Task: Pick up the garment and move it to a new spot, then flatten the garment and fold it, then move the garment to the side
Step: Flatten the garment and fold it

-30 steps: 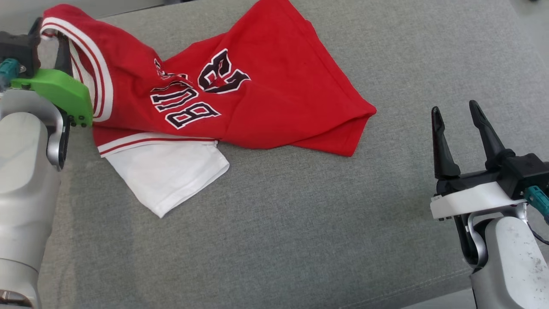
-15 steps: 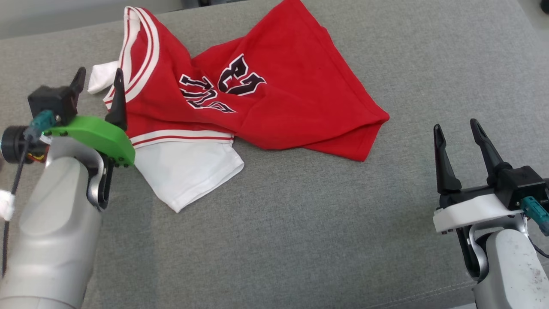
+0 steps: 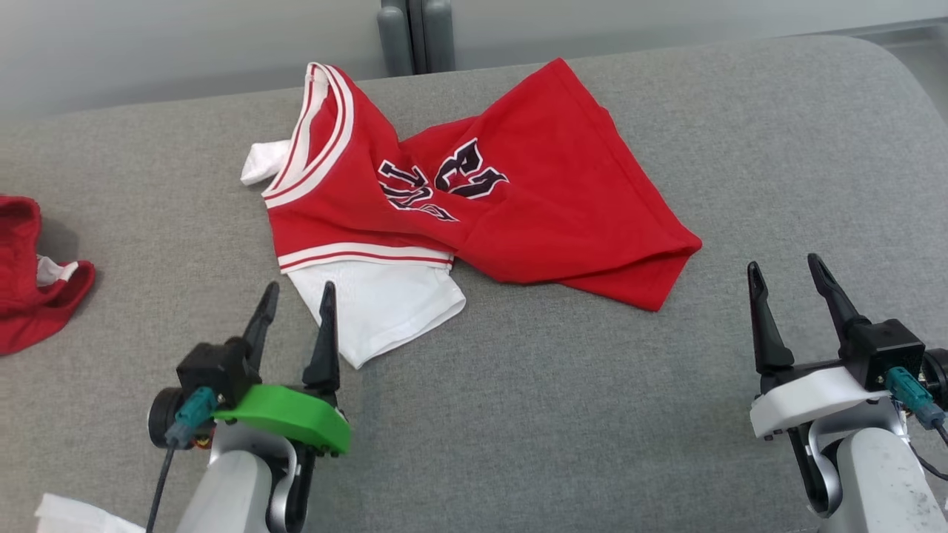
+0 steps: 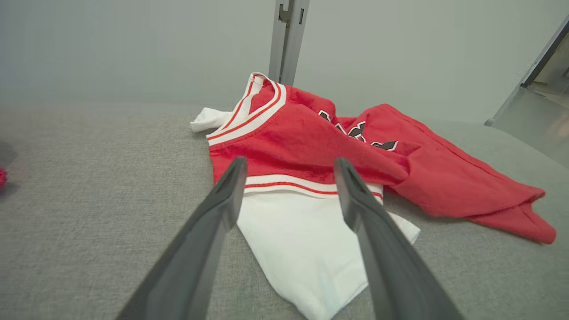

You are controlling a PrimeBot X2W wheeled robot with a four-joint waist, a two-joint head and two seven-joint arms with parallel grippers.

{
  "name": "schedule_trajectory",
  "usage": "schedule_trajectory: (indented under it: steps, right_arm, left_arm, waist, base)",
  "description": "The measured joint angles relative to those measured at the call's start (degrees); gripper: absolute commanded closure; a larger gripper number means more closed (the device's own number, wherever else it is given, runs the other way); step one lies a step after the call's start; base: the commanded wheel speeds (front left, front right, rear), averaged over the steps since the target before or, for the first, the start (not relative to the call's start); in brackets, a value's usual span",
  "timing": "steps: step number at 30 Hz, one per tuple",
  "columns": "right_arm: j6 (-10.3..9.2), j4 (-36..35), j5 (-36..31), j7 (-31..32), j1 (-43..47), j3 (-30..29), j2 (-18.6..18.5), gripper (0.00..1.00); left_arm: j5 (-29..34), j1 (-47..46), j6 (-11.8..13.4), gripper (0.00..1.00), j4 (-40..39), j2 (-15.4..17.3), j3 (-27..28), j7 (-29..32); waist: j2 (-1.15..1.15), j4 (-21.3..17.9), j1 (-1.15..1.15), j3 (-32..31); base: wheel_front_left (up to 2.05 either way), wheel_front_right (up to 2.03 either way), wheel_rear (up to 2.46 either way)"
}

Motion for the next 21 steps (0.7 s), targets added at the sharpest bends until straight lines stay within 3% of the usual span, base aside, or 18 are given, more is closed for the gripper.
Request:
schedule_trajectory:
  steps: [9, 16, 21]
  right_arm:
    - [0.00, 7.32, -7.78, 0.00, -2.66, 1.86, -0.36, 0.00]
    - [0.00, 20.93, -11.69, 0.00, -11.41, 5.60, -7.49, 0.00]
    - [0.00, 28.59, -11.89, 0.01, -16.99, 8.96, -10.43, 0.00]
  left_arm:
    - [0.66, 5.76, 0.68, 0.00, -5.34, -2.93, 1.09, -0.01]
    - [0.76, 5.55, 0.43, 0.00, -6.02, -3.28, 0.35, -0.01]
    - [-0.13, 4.72, 0.67, 0.00, -6.84, -3.32, -0.11, -0.01]
  waist:
    - [0.00, 2.40, 0.00, -1.09]
    - [0.00, 4.72, 0.00, 0.99]
    - [0.00, 6.88, 0.00, 2.63]
  base:
    - [0.00, 0.00, 0.00]
    - [0.00, 0.00, 0.00]
    - [0.00, 0.00, 0.00]
